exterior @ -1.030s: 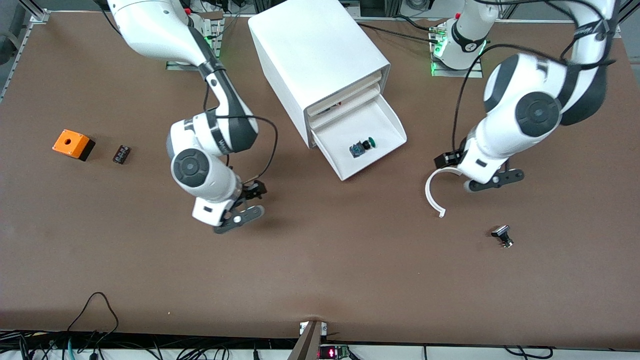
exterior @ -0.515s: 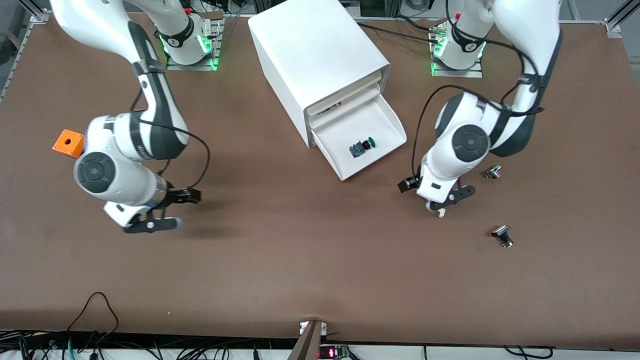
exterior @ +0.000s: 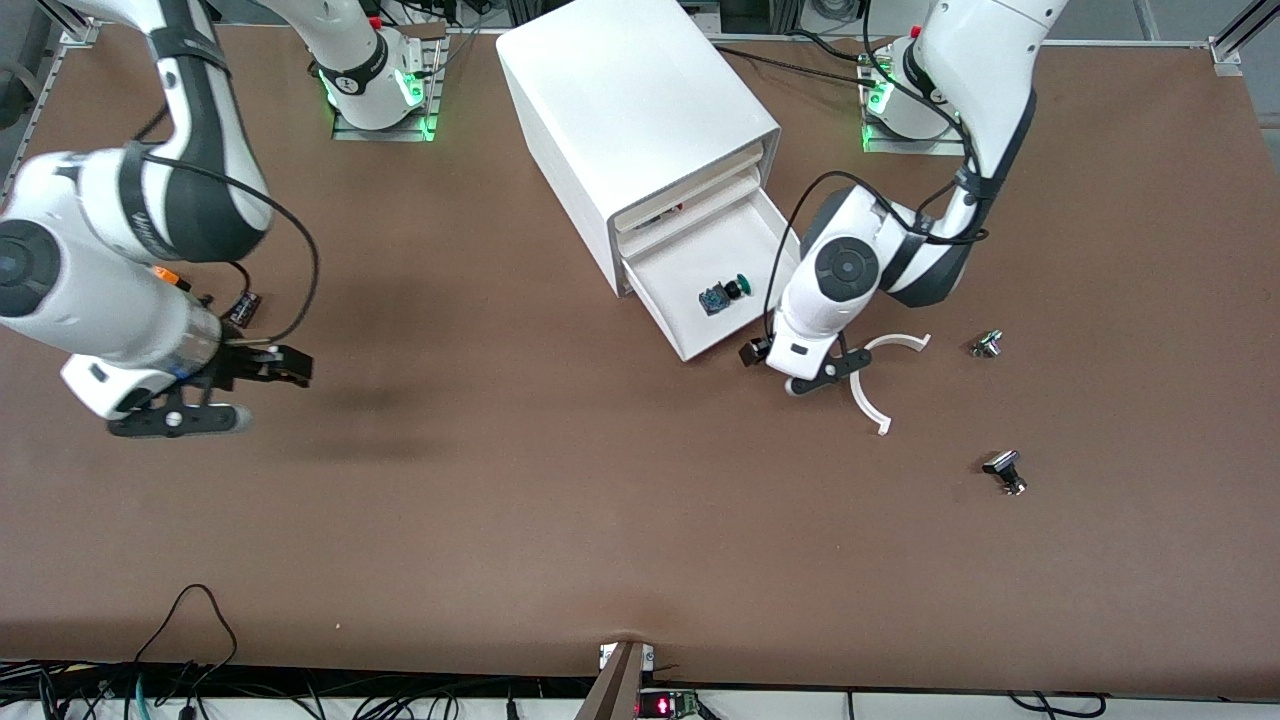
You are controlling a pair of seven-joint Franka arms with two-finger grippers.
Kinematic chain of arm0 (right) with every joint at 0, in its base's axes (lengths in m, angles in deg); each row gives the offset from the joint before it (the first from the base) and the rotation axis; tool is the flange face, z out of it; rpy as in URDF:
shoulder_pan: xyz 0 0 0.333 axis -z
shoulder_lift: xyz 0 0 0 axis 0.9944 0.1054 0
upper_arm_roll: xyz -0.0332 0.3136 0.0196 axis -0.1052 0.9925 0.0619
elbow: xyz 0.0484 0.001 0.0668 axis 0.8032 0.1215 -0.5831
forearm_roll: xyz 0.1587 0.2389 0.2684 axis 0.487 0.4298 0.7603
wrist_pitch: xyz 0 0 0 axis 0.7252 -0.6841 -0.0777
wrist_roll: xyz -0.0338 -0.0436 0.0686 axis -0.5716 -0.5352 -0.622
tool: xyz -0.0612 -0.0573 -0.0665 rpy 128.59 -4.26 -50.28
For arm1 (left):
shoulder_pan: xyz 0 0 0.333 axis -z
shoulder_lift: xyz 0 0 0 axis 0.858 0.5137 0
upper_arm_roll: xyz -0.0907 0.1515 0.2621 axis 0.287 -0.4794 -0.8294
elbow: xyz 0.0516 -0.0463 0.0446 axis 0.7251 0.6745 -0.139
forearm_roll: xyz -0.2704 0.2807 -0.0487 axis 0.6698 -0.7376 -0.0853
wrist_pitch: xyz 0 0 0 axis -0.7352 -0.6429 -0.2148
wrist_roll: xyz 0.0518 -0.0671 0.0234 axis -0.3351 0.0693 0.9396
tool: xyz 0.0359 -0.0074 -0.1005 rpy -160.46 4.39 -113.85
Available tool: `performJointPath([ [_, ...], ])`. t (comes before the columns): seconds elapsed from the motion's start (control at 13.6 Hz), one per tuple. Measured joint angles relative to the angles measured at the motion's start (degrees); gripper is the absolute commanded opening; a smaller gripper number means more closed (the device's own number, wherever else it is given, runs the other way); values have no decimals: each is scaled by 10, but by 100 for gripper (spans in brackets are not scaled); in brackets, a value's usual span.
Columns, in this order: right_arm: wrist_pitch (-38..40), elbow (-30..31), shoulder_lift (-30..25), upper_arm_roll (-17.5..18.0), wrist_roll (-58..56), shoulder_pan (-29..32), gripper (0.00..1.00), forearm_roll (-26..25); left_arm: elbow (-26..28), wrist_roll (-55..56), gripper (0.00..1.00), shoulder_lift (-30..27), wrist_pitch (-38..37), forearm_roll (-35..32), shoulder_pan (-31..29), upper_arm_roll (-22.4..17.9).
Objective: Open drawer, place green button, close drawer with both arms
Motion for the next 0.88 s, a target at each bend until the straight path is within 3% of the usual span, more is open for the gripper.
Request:
performJointPath([
  [0.29, 25, 27, -86, 58, -54, 98, 100, -3, 14, 32, 100, 5, 5, 0, 11, 23],
  [0.59, 108, 29, -169, 63, -133, 105, 100, -5, 32, 108, 100, -1, 5, 0, 11, 70],
  [0.88, 140, 27, -173, 50, -185, 111, 100, -7, 70, 178, 100, -25, 5, 0, 11, 127],
])
